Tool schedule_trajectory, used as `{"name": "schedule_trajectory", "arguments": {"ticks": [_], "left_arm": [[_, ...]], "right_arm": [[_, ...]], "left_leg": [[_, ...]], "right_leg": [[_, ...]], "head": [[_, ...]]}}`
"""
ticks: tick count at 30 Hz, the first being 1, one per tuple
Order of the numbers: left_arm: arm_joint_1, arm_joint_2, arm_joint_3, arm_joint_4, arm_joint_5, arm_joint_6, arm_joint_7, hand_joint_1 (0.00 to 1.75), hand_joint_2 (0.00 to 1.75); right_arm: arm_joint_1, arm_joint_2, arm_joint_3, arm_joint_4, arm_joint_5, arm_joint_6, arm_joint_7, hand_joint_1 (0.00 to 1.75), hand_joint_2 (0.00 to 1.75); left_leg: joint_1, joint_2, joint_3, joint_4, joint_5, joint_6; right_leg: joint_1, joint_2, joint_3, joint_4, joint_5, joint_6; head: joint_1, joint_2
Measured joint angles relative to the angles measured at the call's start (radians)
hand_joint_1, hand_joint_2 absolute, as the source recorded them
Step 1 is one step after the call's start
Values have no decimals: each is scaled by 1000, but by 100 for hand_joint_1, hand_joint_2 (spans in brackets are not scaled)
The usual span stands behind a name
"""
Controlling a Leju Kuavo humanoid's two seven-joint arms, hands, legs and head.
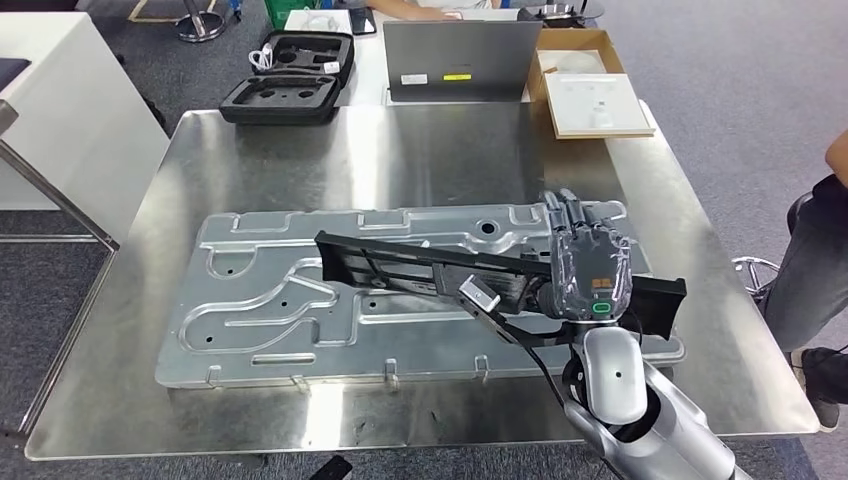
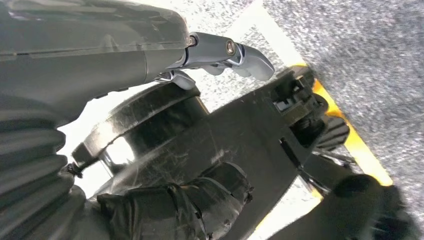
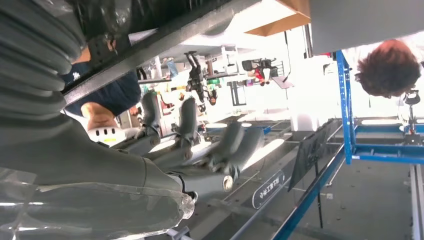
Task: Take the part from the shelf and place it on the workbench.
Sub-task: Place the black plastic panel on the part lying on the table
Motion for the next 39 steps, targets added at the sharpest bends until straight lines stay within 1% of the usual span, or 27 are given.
{"name": "schedule_trajectory", "arguments": {"ticks": [1,2,3,4,6,7,8,9,12,13,15,17,18,19,20,22,23,24,27,29,30,33,34,35,36,37,39], "left_arm": [[0,0,0,0,2,-1,0,0,131],[0,0,0,0,3,0,-2,0,87],[1,0,0,0,3,2,-5,0,44],[2,0,0,0,3,4,-7,0,0],[2,0,0,0,2,7,-11,0,0],[1,1,0,0,1,9,-12,0,0],[1,1,0,0,0,10,-13,0,0],[2,1,0,0,0,11,-13,0,0],[2,2,0,0,-2,14,-14,0,0],[2,2,0,0,-2,14,-15,0,0],[1,3,0,0,-2,14,-16,0,0],[1,3,0,0,-3,15,-17,0,0],[0,3,0,0,-4,15,-17,0,0],[0,3,0,0,-4,15,-17,0,0],[-1,3,0,0,-4,15,-17,0,0],[0,3,0,0,-4,15,-17,0,0],[0,3,0,0,-4,15,-17,0,0],[1,3,0,0,-5,15,-18,0,0],[2,3,0,0,-8,17,-22,0,0],[3,3,0,0,-12,17,-26,0,0],[3,3,0,0,-14,17,-29,0,0],[4,4,0,0,-15,16,-31,0,0],[4,4,0,0,-15,16,-31,0,0],[5,4,0,0,-15,15,-31,0,0],[6,4,0,0,-16,15,-32,0,0],[6,4,0,0,-16,15,-33,0,0],[6,4,0,0,-19,15,-34,0,0]], "right_arm": [[1,1,1,4,-2,-1,0,0,0],[3,1,2,7,-3,-1,0,0,0],[5,1,3,12,-5,-1,0,0,0],[6,1,3,15,-6,-2,0,0,0],[5,1,4,20,-8,-2,0,0,0],[5,1,4,22,-10,-2,0,0,0],[4,2,4,22,-13,-2,0,0,0],[5,3,5,23,-16,-1,0,0,0],[6,6,8,24,-22,-1,0,0,0],[6,7,9,24,-24,-1,-1,0,0],[5,8,10,24,-26,-2,-2,0,0],[6,9,10,24,-28,-2,-3,0,0],[6,10,11,24,-28,-1,-3,0,0],[6,10,11,24,-28,-1,-4,0,0],[6,10,12,24,-28,-1,-5,0,0],[5,11,15,24,-28,-1,-13,0,0],[4,11,17,23,-26,0,-19,0,0],[3,12,20,23,-23,5,-27,0,0],[-2,12,33,22,-8,49,-69,0,0],[-10,10,51,22,-18,105,-128,0,0],[-14,9,62,22,-27,130,-158,0,0],[-17,7,103,22,-46,164,-202,0,0],[-16,6,117,23,-50,168,-207,0,0],[-18,5,130,23,-56,174,-216,0,0],[-20,4,141,23,-65,181,-226,0,0],[-23,3,151,24,-75,190,-237,0,0],[-28,2,172,27,-96,204,-260,0,0]], "left_leg": [[-1,0,0,1,-1,3],[-2,0,0,1,-1,4],[-2,0,1,3,-3,5],[-2,0,1,5,-4,5],[0,-2,1,14,-11,1],[-1,-3,-2,22,-16,-4],[-2,-4,-5,29,-21,-8],[-4,-4,-8,35,-24,-13],[-4,-4,-9,38,-28,-24],[-3,-3,-14,50,-37,-30],[2,-1,-49,128,-81,-42],[7,-1,-110,250,-132,-52],[8,-1,-133,292,-141,-54],[9,-1,-140,301,-133,-54],[10,-1,-128,273,-108,-53],[10,-1,-69,144,-40,-46],[7,-1,-40,83,-19,-43],[4,-2,-21,44,-10,-39],[-4,-4,-12,19,-8,-27],[-2,-3,-2,1,1,-14],[0,-1,3,-8,5,-7],[-1,2,5,-12,7,3],[-1,2,5,-11,6,4],[-1,2,5,-8,5,4],[0,1,4,-4,2,3],[2,0,4,1,-2,1],[1,-1,1,17,-12,-8]], "right_leg": [[0,0,-31,65,-27,1],[0,0,-56,116,-42,2],[0,0,-68,137,-40,4],[-1,0,-63,122,-21,5],[-3,-1,-8,5,41,6],[-2,-2,22,-54,61,5],[-2,-2,42,-95,71,2],[0,-1,51,-113,71,-2],[1,2,53,-118,72,-19],[0,2,56,-121,74,-25],[-2,1,60,-126,76,-32],[-1,-1,60,-126,75,-36],[0,-2,60,-126,74,-36],[1,-2,61,-126,74,-37],[1,-1,62,-126,73,-37],[0,1,66,-127,72,-36],[0,2,66,-127,72,-33],[0,3,66,-129,73,-29],[-1,3,66,-138,78,-12],[-1,3,60,-123,65,-4],[1,3,46,-90,44,-1],[2,2,-36,88,-39,1],[1,2,-55,128,-49,3],[0,2,-58,132,-39,4],[-1,2,-42,98,-15,5],[-3,1,-11,37,19,6],[-3,0,50,-84,60,3]], "head": [[0,0],[0,0],[0,0],[0,0],[0,0],[1,0],[1,0],[0,0],[0,0],[-1,0],[-6,0],[-8,0],[-8,0],[-8,0],[-8,0],[-8,0],[-8,0],[-8,0],[-7,0],[-5,0],[-4,0],[-2,0],[-1,0],[-1,0],[-1,0],[-1,0],[-1,0]]}}
